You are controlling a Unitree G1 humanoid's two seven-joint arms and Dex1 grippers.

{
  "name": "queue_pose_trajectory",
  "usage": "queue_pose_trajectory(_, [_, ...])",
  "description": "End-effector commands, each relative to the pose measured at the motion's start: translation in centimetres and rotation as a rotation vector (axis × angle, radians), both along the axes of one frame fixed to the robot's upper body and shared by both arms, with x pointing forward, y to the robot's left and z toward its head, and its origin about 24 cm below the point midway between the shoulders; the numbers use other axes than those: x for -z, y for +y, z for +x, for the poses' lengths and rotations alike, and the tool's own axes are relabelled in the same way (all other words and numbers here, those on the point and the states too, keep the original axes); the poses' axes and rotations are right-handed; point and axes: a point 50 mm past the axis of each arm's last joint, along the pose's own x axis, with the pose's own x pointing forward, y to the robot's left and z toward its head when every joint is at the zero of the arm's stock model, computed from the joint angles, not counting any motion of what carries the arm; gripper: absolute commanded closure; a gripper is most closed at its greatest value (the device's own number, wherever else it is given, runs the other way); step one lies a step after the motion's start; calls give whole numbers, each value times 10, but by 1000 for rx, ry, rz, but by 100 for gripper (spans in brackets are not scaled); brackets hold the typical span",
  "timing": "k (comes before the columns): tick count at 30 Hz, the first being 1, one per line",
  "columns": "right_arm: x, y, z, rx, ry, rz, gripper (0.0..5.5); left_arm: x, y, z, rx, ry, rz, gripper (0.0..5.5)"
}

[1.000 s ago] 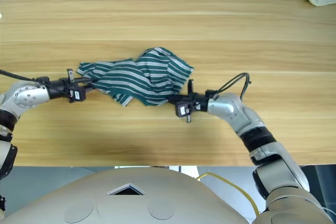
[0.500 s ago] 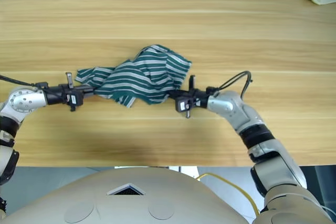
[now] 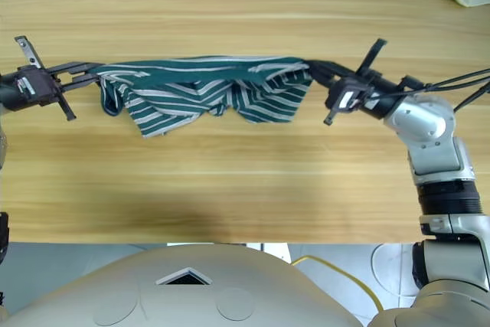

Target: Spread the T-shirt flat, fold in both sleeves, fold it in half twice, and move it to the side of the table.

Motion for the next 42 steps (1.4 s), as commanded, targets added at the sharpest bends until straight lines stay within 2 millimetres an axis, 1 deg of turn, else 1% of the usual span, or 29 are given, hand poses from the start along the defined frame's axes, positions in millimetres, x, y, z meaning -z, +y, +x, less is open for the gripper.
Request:
queue_pose_trajectory(1, [-10,-5,2,12,-20,1,550,12,-7,1,23,22,36,544])
queue_pose_trajectory(6, [4,6,5,-19,20,-10,550,36,-18,-7,97,131,126,544])
queue_pose_trajectory(7, [7,8,5,-22,27,-16,550,41,-19,-7,103,152,142,508])
queue_pose_trajectory(11, [17,16,5,-39,47,-46,550,57,-23,-15,144,238,183,453])
queue_pose_trajectory(19, [23,21,4,-48,52,-61,550,60,-24,-17,144,259,169,320])
queue_pose_trajectory(25, [25,23,3,-56,54,-59,550,69,-33,-16,143,247,163,320])
queue_pose_trajectory(29, [26,23,4,-51,59,-63,550,68,-41,-20,187,234,123,320])
queue_pose_trajectory(31, [27,23,4,-51,62,-64,550,64,-43,-20,200,229,98,346])
queue_pose_trajectory(32, [28,24,4,-52,64,-64,550,63,-43,-21,201,228,90,374])
queue_pose_trajectory(34, [29,25,4,-53,66,-64,550,62,-43,-21,203,228,83,404])
queue_pose_trajectory(35, [30,25,4,-53,68,-64,550,62,-43,-20,198,227,82,408])
queue_pose_trajectory(42, [33,27,5,-52,74,-66,550,63,-43,-18,181,225,85,528])
